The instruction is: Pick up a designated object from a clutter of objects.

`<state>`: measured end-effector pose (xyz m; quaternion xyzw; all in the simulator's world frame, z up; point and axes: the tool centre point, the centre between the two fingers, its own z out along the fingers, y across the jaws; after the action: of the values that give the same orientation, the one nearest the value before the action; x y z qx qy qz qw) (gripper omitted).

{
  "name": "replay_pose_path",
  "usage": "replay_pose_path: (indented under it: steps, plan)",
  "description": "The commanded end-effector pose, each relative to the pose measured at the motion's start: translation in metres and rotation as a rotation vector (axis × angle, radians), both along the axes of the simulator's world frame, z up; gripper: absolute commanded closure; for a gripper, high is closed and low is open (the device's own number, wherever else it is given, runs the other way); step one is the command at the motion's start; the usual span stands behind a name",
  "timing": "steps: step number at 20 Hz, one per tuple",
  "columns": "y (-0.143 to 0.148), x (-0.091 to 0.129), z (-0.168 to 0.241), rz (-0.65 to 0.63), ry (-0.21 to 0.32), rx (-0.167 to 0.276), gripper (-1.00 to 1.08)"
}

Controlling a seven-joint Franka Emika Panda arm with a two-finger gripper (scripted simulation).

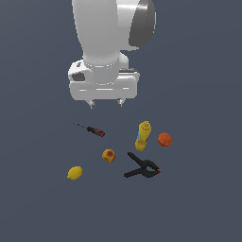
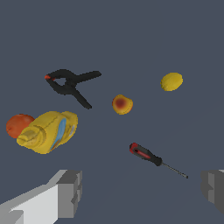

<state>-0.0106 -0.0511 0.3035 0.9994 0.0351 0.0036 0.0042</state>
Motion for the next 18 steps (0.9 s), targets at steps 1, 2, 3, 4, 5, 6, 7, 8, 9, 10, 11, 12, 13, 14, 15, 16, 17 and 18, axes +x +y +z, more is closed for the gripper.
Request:
replay_pose_path:
  steps: [1, 2, 3, 4, 5, 6, 7, 8, 9, 10, 11, 12, 13, 14, 15, 16, 17, 18]
  plan:
    - [-0.007, 0.000, -0.010, 0.040, 0.001, -0.001, -0.92]
    - [-0.010, 0.000, -0.014, 0.058, 0.001, -0.002, -0.92]
    - [-0.013, -0.001, -0.019, 0.077, 0.002, -0.003, -0.92]
    - [-0.016, -0.001, -0.024, 0.097, 0.002, -0.003, -0.92]
    - [-0.019, -0.002, -0.029, 0.117, 0.003, -0.004, -0.92]
    - [-0.022, -0.002, -0.033, 0.137, 0.003, -0.004, -0.92]
    - [-0.026, -0.003, -0.038, 0.156, 0.004, -0.005, -0.92]
    - [-0.029, -0.003, -0.043, 0.176, 0.004, -0.005, -0.92]
    - [-0.032, -0.004, -0.048, 0.196, 0.005, -0.006, -0.92]
    - [-0.035, -0.005, -0.052, 0.216, 0.005, -0.006, -0.92]
    - [-0.038, -0.006, -0.057, 0.235, 0.006, -0.006, -0.92]
    - [-0.041, -0.007, -0.062, 0.255, 0.006, -0.007, -0.92]
    - [-0.044, -0.008, -0.066, 0.275, 0.007, -0.007, -0.92]
    - [-0.047, -0.009, -0.071, 0.295, 0.007, -0.007, -0.92]
    - [-0.050, -0.010, -0.076, 0.314, 0.008, -0.007, -0.92]
    - [-0.053, -0.011, -0.080, 0.334, 0.008, -0.008, -0.92]
    - [-0.056, -0.012, -0.085, 0.354, 0.009, -0.008, -0.92]
    - [-0.059, -0.014, -0.090, 0.374, 0.009, -0.008, -0.92]
